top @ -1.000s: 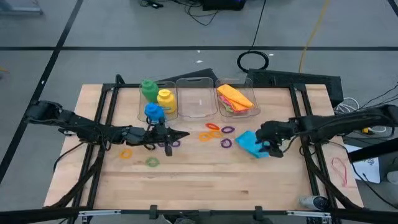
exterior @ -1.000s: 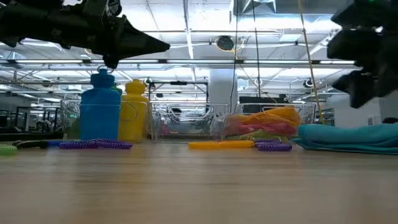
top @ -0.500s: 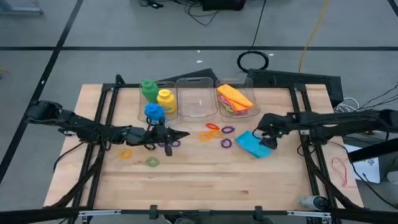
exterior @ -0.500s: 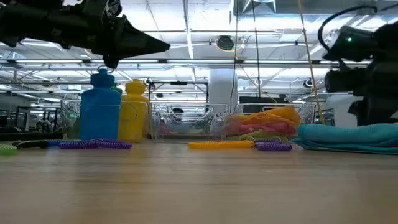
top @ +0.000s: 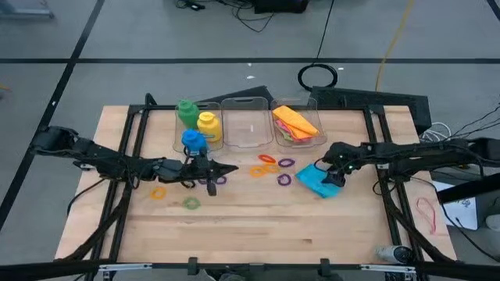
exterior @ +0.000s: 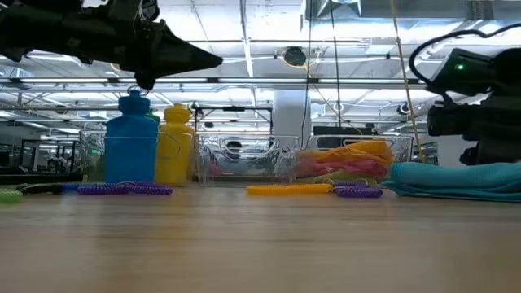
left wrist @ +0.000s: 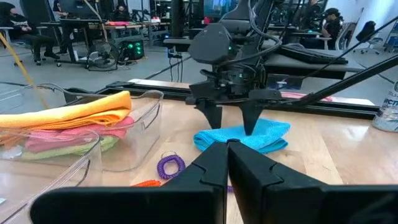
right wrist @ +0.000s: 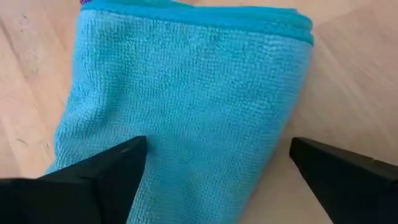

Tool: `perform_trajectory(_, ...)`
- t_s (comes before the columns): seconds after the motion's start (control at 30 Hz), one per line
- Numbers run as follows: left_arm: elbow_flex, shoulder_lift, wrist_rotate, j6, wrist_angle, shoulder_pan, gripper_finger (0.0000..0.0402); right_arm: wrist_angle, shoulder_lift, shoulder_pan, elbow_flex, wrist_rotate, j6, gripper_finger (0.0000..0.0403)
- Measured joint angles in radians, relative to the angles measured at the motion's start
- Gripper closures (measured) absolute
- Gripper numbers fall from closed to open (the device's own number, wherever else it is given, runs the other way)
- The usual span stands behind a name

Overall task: Pick & Place Sports Items
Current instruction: Put the blue cloth into the right transparent bin

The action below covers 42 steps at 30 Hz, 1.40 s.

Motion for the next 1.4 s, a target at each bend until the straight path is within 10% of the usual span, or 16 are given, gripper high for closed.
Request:
perform_trajectory(0.43, 0.0, 0.0, 0.0, 0.0, 0.0, 0.0, 0.0385, 0.023, 0.004, 0.075, -0.004, 0.083, 0.008, 0.0171)
perform_trajectory(0.9, 0.0, 0.0, 0.0, 0.0, 0.0, 0.0, 0.0385, 0.156, 0.007, 0.072, -0.049, 0.087, -0.088, 0.0401)
perform_trajectory(1.4, 0.0, 0.0, 0.0, 0.001, 0.0, 0.0, 0.0385, 0.315, -0.026, 0.118, 0.02, 0.124, -0.128, 0.0402)
